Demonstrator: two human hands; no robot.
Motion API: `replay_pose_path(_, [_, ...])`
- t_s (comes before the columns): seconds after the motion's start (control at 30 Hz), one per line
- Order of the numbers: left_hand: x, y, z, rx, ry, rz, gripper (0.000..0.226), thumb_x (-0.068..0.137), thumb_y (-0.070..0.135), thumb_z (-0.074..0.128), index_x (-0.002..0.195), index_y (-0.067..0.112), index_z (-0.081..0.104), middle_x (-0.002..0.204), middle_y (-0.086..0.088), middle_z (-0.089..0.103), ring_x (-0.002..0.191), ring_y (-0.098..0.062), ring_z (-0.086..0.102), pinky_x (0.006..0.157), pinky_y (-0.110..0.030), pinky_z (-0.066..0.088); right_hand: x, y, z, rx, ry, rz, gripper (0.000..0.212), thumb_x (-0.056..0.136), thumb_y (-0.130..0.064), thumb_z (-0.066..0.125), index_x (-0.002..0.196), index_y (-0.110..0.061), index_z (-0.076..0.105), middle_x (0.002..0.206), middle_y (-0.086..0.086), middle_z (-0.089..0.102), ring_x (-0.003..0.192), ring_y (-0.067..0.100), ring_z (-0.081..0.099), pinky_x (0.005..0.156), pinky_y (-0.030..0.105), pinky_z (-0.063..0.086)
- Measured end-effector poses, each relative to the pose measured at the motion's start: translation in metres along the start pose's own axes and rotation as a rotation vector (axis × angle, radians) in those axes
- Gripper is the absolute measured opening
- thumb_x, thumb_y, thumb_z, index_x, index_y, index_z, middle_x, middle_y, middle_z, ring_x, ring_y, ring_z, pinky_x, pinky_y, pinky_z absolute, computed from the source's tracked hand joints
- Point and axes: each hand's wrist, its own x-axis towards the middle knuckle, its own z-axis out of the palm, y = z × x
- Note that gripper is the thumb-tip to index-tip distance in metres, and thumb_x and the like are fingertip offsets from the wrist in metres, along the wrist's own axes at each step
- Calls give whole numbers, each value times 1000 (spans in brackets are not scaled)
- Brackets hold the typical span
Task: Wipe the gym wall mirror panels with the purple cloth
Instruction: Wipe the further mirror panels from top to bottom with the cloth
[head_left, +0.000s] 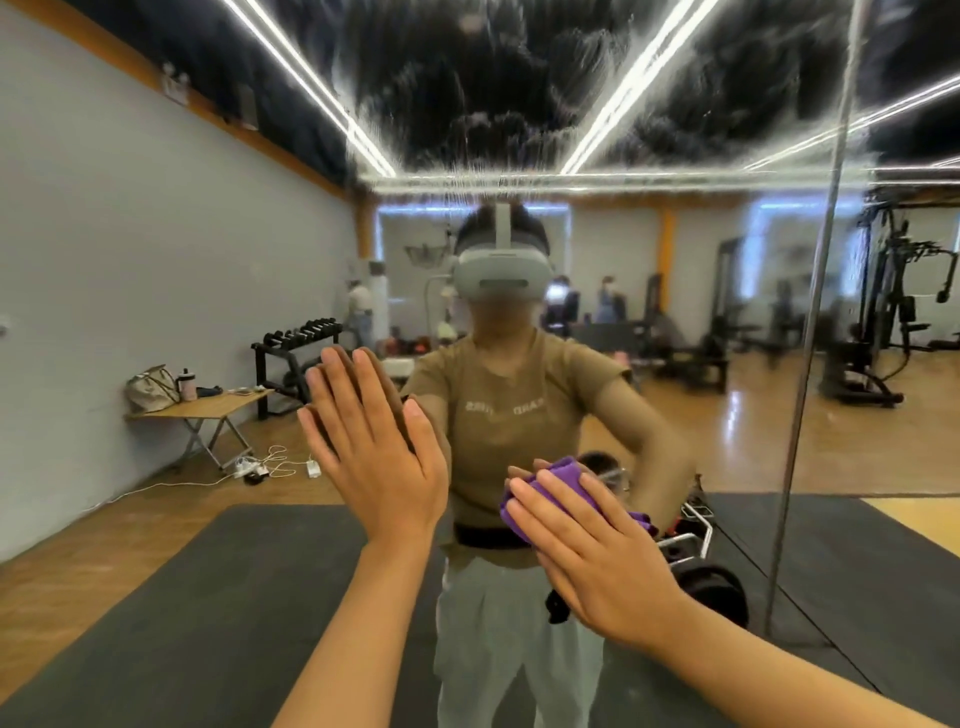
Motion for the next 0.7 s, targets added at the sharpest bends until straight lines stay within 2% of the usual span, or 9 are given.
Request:
replay_pose_path(0.1, [0,0,1,3,3,2,59,106,32,27,157,2,26,165,-20,20,154,-36,15,124,-56,10,12,23,-7,-10,5,-79,65,99,-28,49,160,-16,27,166,3,24,155,23,19,126,43,13])
replay_pose_path(0.17, [-1,1,1,0,7,6,59,106,31,28,157,1,26,165,-20,20,154,-36,14,124,-56,10,46,48,-19,15,79,-26,62,100,-28,47,159,-15,29,165,6,26,154,25,22,125,45,14])
replay_pose_path(0.3, [-1,0,2,-3,14,7,60,104,30,29,157,1,26,165,-20,20,154,-37,14,125,-54,7,138,119,-54,36,303,296,56,104,-27,43,156,-6,34,162,15,32,151,31,26,125,47,15])
replay_pose_path(0.37, [-2,-1,2,4,18,13,60,104,30,30,157,1,26,165,-21,20,153,-37,15,125,-53,7,171,145,-68,92,343,440,58,105,-26,41,157,-4,29,164,15,27,153,32,20,126,45,9])
replay_pose_path(0.43, [-2,-1,2,7,25,18,60,103,28,31,157,1,26,164,-21,20,153,-38,16,125,-53,6,180,148,-71,93,360,508,59,105,-26,40,158,-3,26,165,15,24,154,32,18,127,46,7])
replay_pose_path(0.53, [-1,-2,3,4,30,22,60,104,28,32,157,2,24,164,-21,20,153,-38,16,125,-53,6,145,120,-58,75,337,508,61,105,-27,42,158,-3,24,166,15,21,155,32,16,127,47,7])
replay_pose_path(0.7, [-2,-2,3,-2,35,28,59,104,29,30,157,2,24,164,-22,21,153,-38,16,125,-54,7,10,35,-12,111,189,414,71,99,-28,48,161,-11,19,168,8,17,155,30,16,126,49,10])
